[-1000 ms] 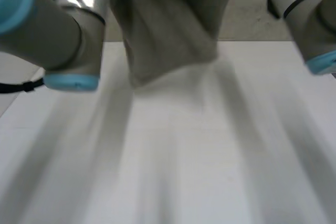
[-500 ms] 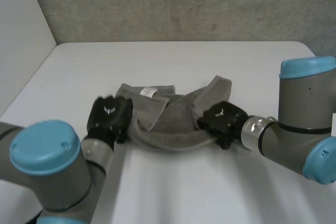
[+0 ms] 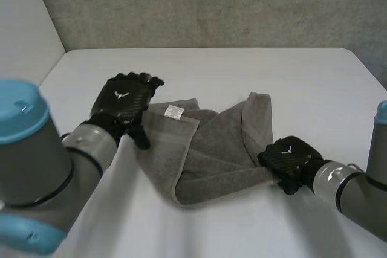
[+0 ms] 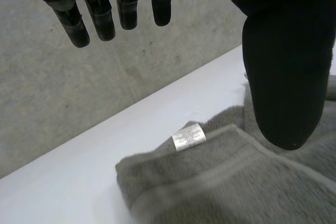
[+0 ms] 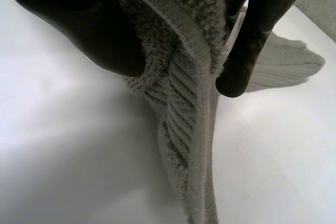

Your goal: Fold the laundry

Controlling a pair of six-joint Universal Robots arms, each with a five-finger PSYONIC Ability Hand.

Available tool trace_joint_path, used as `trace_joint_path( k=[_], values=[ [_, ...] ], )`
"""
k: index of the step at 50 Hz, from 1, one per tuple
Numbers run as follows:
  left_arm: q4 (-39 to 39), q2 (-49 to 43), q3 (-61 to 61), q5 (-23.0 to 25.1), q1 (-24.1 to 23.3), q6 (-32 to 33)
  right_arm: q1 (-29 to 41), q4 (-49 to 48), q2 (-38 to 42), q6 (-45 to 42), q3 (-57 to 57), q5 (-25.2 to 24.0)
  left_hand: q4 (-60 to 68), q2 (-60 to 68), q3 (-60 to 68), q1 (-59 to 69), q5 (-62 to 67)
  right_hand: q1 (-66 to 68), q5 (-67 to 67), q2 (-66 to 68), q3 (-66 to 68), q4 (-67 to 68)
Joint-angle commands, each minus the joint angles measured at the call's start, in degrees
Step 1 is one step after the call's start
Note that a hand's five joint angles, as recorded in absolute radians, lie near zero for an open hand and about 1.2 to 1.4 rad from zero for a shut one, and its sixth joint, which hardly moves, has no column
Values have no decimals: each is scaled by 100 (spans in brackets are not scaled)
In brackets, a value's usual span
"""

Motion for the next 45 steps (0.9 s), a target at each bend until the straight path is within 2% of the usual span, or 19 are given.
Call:
trace_joint_path(
  k=[1, 7, 10, 12, 18, 20, 25, 29, 45],
  values=[
    [7, -1333, 1011, 379, -256, 12, 66, -144, 105, -27, 100, 7, 150, 159, 137, 119, 106, 502, 319, 380, 324, 341],
    [-81, -2092, 1866, 424, -345, 57, 58, -171, 122, -27, 135, -2, 167, 176, 153, 136, 123, 502, 319, 380, 324, 341],
    [-371, -2549, 2455, 433, -345, 232, 58, -180, 122, -27, 144, -2, 167, 176, 153, 136, 123, 502, 319, 380, 324, 341],
    [-756, -2960, 3058, 451, -345, 582, 49, -232, 122, -27, 170, -2, 167, 176, 153, 136, 123, 502, 319, 380, 324, 341],
    [-1162, -3516, 3843, 609, -336, 1331, 40, -285, 131, -27, 197, -2, 487, 495, 473, 456, 443, 502, 319, 380, 324, 341],
    [-1311, -3778, 4185, 792, -327, 1882, 40, -303, 140, -27, 206, -2, 1340, 1349, 1326, 1309, 1296, 502, 319, 380, 324, 341],
    [-1495, -4034, 4493, 1091, -310, 2455, 40, -329, 140, -27, 232, -2, 1866, 1875, 1852, 1835, 1822, 502, 319, 380, 324, 341],
    [-1636, -4096, 4555, 1338, -310, 2526, 40, -329, 166, -79, 241, -2, 1866, 1875, 1852, 1835, 1822, 502, 319, 380, 324, 341],
    [-2032, -4377, 4950, 1365, -292, 2553, 40, -338, 254, -194, 258, 7, 2102, 2110, 2088, 2070, 2057, 502, 319, 380, 324, 341]
  ],
)
